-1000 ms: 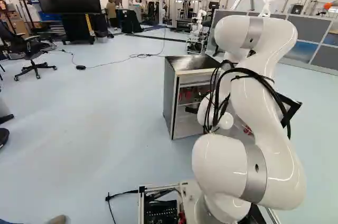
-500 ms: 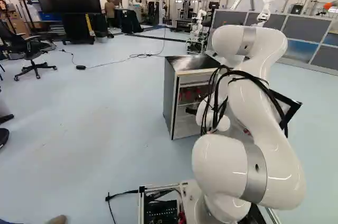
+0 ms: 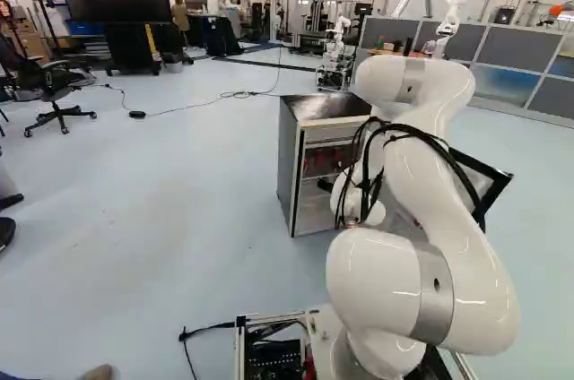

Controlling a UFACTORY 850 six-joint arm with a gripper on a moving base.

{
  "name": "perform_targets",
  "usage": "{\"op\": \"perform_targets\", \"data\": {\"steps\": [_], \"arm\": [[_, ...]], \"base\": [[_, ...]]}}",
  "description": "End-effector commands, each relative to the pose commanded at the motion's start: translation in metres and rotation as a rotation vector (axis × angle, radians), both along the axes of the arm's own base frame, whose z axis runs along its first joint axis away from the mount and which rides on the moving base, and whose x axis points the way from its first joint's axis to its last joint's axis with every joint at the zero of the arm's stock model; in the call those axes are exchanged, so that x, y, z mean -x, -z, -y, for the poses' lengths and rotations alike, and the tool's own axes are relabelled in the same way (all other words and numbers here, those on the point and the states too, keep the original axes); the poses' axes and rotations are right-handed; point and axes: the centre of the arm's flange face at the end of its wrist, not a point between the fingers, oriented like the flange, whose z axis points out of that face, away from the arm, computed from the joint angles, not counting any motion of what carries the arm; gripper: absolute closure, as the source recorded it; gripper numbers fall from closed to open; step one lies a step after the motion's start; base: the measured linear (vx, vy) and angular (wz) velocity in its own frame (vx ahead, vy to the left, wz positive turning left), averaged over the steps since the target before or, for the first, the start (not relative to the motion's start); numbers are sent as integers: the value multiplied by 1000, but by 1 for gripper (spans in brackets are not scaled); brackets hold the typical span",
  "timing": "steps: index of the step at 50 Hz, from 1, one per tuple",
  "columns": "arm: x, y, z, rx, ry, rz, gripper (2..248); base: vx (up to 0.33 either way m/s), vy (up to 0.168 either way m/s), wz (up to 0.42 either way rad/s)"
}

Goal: Grab a drink from the fridge

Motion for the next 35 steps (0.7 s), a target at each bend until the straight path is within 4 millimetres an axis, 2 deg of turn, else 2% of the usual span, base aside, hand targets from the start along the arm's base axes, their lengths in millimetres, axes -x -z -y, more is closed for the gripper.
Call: {"op": "perform_targets", "data": {"steps": [15, 35], "arm": [[-13, 2, 4, 16, 20, 47, 3], [-33, 32, 8, 19, 14, 56, 3]], "base": [[0, 0, 0], [0, 0, 0]]}}
